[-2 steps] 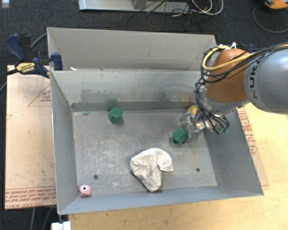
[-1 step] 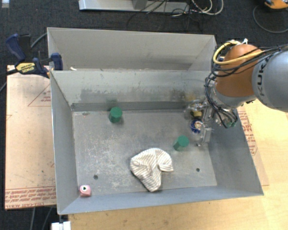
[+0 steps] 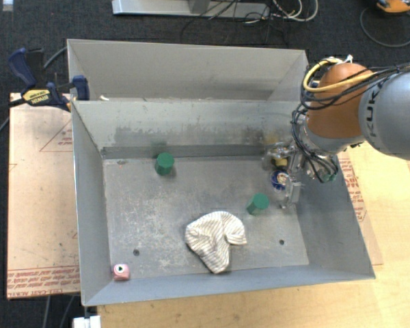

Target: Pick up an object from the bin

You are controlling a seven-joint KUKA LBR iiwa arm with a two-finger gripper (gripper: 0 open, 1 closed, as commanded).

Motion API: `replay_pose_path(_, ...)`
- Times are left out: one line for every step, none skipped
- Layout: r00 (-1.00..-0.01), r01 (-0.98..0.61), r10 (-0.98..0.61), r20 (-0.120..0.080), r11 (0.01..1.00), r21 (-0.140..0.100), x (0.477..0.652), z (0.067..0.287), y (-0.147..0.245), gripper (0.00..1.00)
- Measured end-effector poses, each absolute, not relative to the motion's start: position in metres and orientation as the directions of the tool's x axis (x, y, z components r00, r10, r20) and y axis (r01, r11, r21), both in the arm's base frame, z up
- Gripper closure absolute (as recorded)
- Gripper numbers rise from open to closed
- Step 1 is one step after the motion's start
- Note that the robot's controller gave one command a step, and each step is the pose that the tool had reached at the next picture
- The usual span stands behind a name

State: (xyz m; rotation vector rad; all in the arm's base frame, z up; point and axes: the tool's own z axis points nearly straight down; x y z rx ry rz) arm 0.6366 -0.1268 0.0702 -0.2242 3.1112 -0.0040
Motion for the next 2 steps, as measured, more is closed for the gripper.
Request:
replay_pose_path(-0.956, -0.291, -0.291, -0.023, 0.957, -0.006, 0.631, 0.070, -0.097, 0.00)
replay_pose_path(-0.960, -0.279, -0.279, -0.021, 0.960, -0.004, 0.571, 0.070, -0.070, 0.00)
